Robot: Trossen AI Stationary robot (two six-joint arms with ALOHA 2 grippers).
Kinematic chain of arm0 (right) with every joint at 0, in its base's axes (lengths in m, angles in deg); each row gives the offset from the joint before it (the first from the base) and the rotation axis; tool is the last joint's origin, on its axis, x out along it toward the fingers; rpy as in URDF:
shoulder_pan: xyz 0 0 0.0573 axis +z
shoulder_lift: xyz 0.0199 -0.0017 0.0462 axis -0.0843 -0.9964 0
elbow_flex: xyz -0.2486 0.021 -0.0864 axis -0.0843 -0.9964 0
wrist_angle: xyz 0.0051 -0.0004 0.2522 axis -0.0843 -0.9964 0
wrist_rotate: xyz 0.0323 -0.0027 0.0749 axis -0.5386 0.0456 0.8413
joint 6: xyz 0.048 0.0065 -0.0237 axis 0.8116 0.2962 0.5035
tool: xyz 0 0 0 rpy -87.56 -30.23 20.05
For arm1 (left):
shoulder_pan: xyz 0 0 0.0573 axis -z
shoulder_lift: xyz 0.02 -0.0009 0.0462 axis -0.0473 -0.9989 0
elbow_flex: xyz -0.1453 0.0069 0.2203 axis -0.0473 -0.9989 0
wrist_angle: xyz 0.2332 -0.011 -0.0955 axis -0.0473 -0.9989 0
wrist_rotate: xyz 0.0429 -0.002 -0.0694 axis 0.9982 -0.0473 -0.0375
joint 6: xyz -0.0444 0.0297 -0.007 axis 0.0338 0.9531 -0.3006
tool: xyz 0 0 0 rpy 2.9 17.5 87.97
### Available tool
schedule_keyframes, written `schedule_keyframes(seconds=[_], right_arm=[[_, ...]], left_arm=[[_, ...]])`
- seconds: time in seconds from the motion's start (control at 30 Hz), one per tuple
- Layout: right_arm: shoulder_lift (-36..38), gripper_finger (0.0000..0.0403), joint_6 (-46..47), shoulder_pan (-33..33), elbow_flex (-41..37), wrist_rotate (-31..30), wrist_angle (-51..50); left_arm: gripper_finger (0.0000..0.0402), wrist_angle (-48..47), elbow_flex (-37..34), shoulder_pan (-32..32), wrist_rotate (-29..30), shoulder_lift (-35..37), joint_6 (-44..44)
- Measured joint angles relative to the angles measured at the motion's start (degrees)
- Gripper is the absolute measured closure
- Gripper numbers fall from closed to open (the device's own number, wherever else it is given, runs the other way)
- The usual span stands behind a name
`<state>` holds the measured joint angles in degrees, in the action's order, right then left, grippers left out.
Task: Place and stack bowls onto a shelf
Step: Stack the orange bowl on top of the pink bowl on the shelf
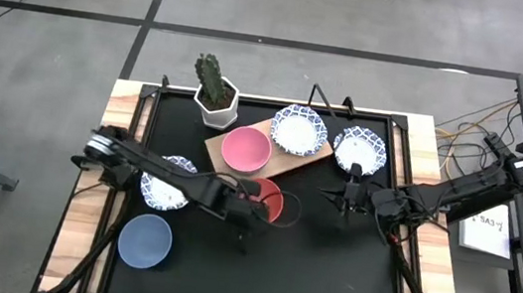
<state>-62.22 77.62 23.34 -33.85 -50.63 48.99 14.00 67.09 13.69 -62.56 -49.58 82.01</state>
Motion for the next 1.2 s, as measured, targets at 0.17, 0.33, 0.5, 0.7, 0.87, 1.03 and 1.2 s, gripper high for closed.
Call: schedule_keyframes(seconds=[0.17, 0.33, 0.5, 0.7, 0.87, 1.03, 1.2], right_arm=[[2.82, 0.0394, -1.82, 0.0, 0.07, -0.17, 0.05], [4.8, 0.0394, -2.71, 0.0, -0.04, -0.11, -0.64], [5.22, 0.0394, -3.3, 0.0, -0.13, -0.06, -0.74], [5.11, 0.0394, -3.49, 0.0, -0.13, -0.08, -0.82], [5.11, 0.0394, -3.49, 0.0, -0.13, -0.11, -0.81], [5.11, 0.0394, -3.49, 0.0, -0.13, -0.13, -0.83], [5.11, 0.0394, -3.49, 0.0, -0.15, -0.15, -0.84]], left_arm=[[0.0256, -0.87, 0.84, -0.02, 0.02, -4.3, 1.26], [0.025, -0.56, 0.81, -0.78, 0.04, -6.01, -0.33], [0.0258, 0.02, 0.81, -1.23, 0.01, -7.96, -0.72], [0.0285, 0.11, 0.75, -1.22, -0.11, -8.91, -1.82], [0.0338, 0.11, 0.75, -1.24, -0.4, -8.96, -2.18], [0.0395, 0.11, 0.73, -1.22, -0.58, -8.96, -2.44], [0.0398, -0.96, 2.13, -0.86, -1.96, -8.74, -2.59]])
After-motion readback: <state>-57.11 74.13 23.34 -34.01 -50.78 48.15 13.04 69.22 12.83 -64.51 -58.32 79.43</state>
